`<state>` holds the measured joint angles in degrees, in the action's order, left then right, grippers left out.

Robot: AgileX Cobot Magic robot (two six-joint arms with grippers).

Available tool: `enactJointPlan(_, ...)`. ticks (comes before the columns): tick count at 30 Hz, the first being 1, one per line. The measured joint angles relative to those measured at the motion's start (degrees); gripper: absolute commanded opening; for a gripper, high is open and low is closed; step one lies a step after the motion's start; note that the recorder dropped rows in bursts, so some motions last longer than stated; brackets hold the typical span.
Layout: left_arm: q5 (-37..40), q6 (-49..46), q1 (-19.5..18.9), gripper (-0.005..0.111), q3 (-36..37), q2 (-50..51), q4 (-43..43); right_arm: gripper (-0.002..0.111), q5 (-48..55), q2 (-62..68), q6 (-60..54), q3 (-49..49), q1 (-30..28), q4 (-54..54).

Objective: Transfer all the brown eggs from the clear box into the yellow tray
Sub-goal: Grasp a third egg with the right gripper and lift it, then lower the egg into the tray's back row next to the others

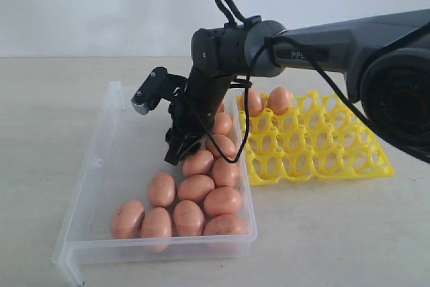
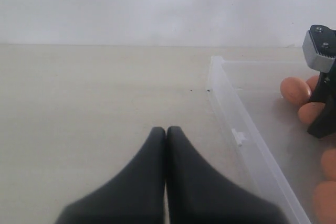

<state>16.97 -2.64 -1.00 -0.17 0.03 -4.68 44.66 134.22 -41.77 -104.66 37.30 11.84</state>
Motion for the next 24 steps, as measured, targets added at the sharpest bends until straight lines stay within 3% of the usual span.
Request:
enactJointPlan(1, 0.0, 0.0, 0.0, -0.004, 0.0, 0.0, 0.0, 0.005, -0.1, 0.0, 0.3, 0.0, 0.0, 0.1)
enactJointPlan(2, 0.0, 0.0, 0.0, -0.004, 0.0, 0.0, 0.0, 0.000, -0.1, 0.0, 0.6, 0.0, 0.0, 0.1)
enactJointPlan(9, 0.0, 0.0, 0.0, -0.004, 0.0, 0.0, 0.0, 0.000, 3.9, -3.0, 1.7, 0.1, 0.7, 0.4)
enactJointPlan(12, 0.0, 0.0, 0.0, -0.004, 0.0, 0.0, 0.0, 0.000, 6.7, -12.3, 2.9, 0.1, 3.3, 0.6)
enactJointPlan(14, 0.0, 0.0, 0.0, -0.004, 0.0, 0.0, 0.0, 0.000, 5.4, -18.3, 10.5, 0.1, 3.5, 0.3)
enactJointPlan(16, 0.0, 0.0, 0.0, -0.004, 0.0, 0.0, 0.0, 0.000, -1.0, -23.1, 21.5, 1.0, 3.2, -2.4)
enactJointPlan(18, -0.1, 0.0, 0.0, -0.004, 0.0, 0.0, 0.0, 0.000, -17.6, -28.1, 29.2, 8.3, 3.1, -1.9)
enactJointPlan(21, -0.1, 0.0, 0.0, -0.004, 0.0, 0.0, 0.0, 0.000, -44.7, -37.9, 35.9, 30.2, 2.1, -1.2)
enactJointPlan(24, -0.2, 0.0, 0.0, -0.004, 0.0, 0.0, 0.0, 0.000, -60.2, -44.1, 37.2, 47.8, -1.2, 1.2)
